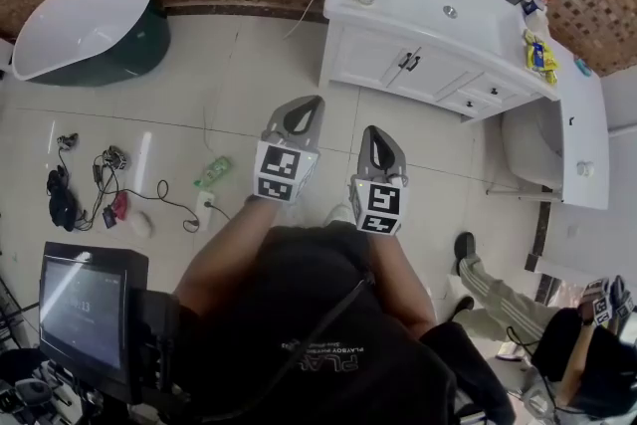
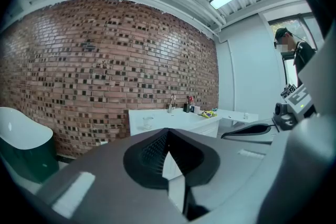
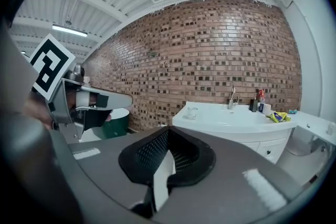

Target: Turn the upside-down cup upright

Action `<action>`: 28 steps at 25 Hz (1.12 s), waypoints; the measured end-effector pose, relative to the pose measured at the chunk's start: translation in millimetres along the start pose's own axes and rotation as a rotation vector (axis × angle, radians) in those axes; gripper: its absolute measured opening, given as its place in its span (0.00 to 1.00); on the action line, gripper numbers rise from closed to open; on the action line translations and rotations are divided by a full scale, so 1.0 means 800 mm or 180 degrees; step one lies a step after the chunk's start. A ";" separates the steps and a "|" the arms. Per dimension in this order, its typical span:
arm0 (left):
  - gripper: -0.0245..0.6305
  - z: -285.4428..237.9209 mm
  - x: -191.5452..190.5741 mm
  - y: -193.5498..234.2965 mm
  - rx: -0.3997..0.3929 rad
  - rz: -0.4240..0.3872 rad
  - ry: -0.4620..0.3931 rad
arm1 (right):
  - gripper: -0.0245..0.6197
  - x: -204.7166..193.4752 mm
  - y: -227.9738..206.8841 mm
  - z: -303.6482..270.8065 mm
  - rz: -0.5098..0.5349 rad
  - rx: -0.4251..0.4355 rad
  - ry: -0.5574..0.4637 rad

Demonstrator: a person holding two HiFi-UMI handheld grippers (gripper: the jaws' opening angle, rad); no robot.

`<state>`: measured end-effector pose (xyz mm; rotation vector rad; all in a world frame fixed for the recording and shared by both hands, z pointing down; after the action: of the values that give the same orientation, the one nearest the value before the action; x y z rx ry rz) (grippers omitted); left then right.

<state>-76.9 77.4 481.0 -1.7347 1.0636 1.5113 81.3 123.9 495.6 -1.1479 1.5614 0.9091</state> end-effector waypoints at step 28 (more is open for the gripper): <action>0.04 0.015 0.011 -0.043 0.0192 0.0040 -0.0008 | 0.06 0.015 -0.057 0.042 0.0098 -0.0089 -0.0203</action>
<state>-53.1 103.0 468.2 -1.6876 1.1093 1.4736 132.8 139.3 474.5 -1.1067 1.5226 0.9817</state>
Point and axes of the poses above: the fingertips, and each gripper's own axes: z backward along the fingers, y to its left, x out of its top, the point moved 7 cm from there along z, backward along the fingers, and after that the axes turned 2 degrees about -y, right-handed, at the moved point
